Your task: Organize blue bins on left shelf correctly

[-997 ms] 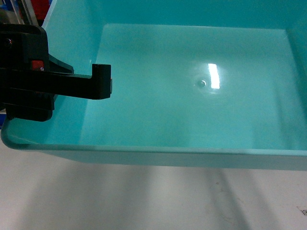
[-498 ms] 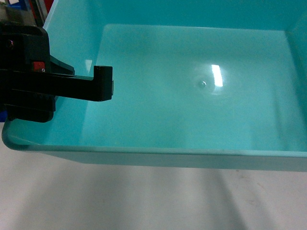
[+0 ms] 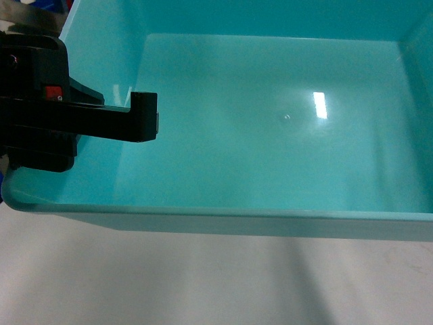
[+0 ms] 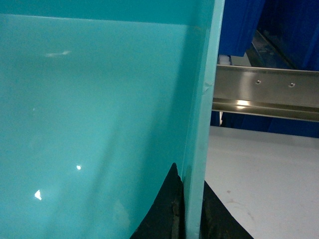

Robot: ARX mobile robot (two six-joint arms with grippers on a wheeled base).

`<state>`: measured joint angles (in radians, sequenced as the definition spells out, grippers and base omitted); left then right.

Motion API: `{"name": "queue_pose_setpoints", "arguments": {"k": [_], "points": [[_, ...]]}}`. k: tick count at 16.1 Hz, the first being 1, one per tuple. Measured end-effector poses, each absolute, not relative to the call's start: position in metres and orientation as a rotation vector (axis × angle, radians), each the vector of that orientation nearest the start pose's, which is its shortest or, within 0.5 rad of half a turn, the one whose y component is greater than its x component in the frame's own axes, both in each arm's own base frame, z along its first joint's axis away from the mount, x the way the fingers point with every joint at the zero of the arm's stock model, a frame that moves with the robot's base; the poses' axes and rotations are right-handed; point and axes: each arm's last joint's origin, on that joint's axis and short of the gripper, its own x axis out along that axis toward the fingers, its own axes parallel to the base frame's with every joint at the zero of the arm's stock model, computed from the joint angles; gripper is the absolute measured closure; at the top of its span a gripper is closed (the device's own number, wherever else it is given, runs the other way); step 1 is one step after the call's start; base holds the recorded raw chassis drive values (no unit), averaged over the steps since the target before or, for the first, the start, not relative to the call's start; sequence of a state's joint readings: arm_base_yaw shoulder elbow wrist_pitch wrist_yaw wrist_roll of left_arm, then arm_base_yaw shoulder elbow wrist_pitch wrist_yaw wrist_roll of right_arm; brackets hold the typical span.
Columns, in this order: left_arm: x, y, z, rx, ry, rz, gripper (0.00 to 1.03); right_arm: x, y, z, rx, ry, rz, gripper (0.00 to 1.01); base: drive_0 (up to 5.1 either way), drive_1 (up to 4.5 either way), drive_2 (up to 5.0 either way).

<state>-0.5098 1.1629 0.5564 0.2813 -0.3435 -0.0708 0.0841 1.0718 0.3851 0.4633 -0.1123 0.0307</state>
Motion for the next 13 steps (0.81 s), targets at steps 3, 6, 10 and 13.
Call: {"name": "queue_pose_setpoints", "arguments": {"k": [3,6,10,13], "points": [[0.2150,-0.1090,0.2252,0.065,0.301,-0.154,1.01,0.2141,0.0213,0.2050,0.034,0.226,0.192,0.99,-5.1,2.36,2.4],[0.2149,-0.1090,0.2248,0.066,0.304,-0.154,1.01,0.2140,0.0213,0.2044,0.036,0.231,0.192,0.99,-4.9,2.53,2.5],[0.2149,-0.1090,0.2250,0.066,0.303,-0.155,1.01,0.2140,0.0213,0.2044,0.036,0.231,0.191,0.99,-5.0,2.44,2.4],[0.2149,-0.1090,0.2250,0.066,0.302,-0.154,1.01,0.2141,0.0213,0.2046,0.036,0.229,0.192,0.99,-5.0,2.49,2.5]]}}
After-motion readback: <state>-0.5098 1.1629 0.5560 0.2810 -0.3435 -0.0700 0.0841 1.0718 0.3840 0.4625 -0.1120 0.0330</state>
